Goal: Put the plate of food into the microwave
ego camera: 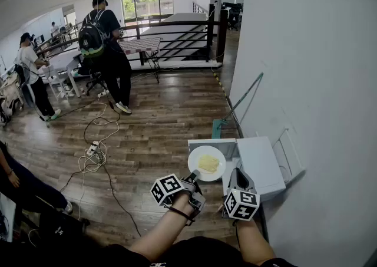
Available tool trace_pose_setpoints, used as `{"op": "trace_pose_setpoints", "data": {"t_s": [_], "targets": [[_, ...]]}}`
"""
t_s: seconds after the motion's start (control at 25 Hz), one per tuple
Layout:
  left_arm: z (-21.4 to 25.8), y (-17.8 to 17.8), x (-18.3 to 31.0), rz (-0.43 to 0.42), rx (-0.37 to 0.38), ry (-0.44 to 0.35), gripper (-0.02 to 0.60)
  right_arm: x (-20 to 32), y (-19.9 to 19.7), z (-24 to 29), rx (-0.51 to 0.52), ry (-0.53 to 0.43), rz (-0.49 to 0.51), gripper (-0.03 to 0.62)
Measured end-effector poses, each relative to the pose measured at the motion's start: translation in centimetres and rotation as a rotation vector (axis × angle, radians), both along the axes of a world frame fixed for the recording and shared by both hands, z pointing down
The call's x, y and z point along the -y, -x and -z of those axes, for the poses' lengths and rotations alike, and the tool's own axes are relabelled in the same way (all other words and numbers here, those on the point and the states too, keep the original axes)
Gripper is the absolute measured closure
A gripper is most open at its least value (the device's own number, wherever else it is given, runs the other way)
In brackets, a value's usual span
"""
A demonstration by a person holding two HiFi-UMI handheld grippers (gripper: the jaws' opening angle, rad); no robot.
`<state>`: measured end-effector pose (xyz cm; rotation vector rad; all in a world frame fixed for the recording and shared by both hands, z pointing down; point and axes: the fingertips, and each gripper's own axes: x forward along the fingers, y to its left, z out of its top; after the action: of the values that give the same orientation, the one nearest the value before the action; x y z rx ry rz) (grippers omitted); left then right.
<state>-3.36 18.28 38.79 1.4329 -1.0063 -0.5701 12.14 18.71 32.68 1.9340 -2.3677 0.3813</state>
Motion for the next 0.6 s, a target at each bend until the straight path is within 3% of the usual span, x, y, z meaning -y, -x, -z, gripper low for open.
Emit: {"op": "trace_pose_setpoints", "data": {"t_s": [0.6], "targets": [[-1.8,2.9,0.3,-0.007,-0.013,0.009,0.572,-0.1,1.5,-1.3,0.050,-0.007,-0.052,0.588]]}}
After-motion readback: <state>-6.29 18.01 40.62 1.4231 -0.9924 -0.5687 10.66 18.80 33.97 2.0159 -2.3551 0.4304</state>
